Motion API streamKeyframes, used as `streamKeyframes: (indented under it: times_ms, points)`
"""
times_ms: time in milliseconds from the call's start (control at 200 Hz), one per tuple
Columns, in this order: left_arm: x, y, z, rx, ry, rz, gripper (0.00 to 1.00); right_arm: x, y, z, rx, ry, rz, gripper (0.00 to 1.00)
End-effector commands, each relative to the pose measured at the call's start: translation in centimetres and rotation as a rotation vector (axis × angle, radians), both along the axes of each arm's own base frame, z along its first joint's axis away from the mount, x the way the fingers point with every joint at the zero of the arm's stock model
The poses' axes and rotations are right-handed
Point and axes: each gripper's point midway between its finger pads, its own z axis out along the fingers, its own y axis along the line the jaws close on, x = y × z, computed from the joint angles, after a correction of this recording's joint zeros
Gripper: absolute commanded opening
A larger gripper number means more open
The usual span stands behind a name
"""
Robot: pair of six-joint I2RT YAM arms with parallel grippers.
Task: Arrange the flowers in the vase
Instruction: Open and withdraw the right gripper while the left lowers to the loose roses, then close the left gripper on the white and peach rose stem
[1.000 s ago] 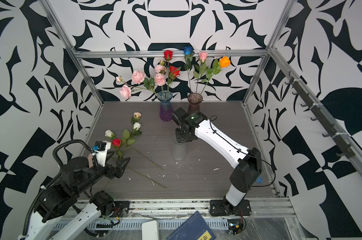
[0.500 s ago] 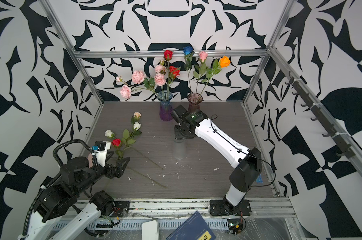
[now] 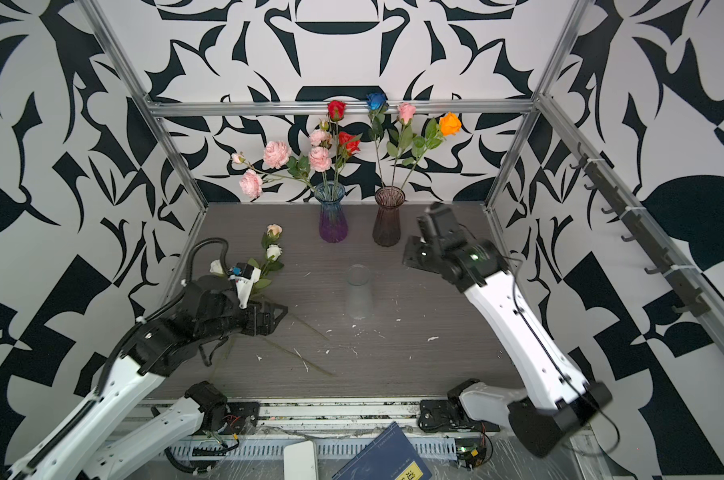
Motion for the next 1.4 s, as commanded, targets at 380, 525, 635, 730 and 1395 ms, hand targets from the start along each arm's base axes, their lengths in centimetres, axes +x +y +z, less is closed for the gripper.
streamKeyframes:
  times_ms: [380, 525, 635, 730, 1395]
  points:
    - [11.0, 6.9, -6.0, -0.27, 0.282, 0.433, 0.59, -5.5, -2.0, -20.3, 0.071, 0.31, 0.001, 0.39]
    - [16.5, 8.8, -8.2, -0.099, 0.305, 0.465, 0.48, -6.1, -1.7, -22.8, 0.067, 0.325, 0.04, 0.38]
    - [19.6, 10.3, -9.5, 0.032, 0.327, 0.487, 0.47, -5.9, -1.5, -23.2, 0.078, 0.292, 0.044, 0.38]
    - [22.1, 11.1, -9.6, 0.095, 0.312, 0.489, 0.44, -6.2, -1.4, -24.1, 0.095, 0.279, 0.043, 0.38]
    - [28.0, 11.1, -15.8, 0.205, 0.405, 0.414, 0.25, -6.2, -0.7, -23.5, 0.127, 0.185, 0.079, 0.37]
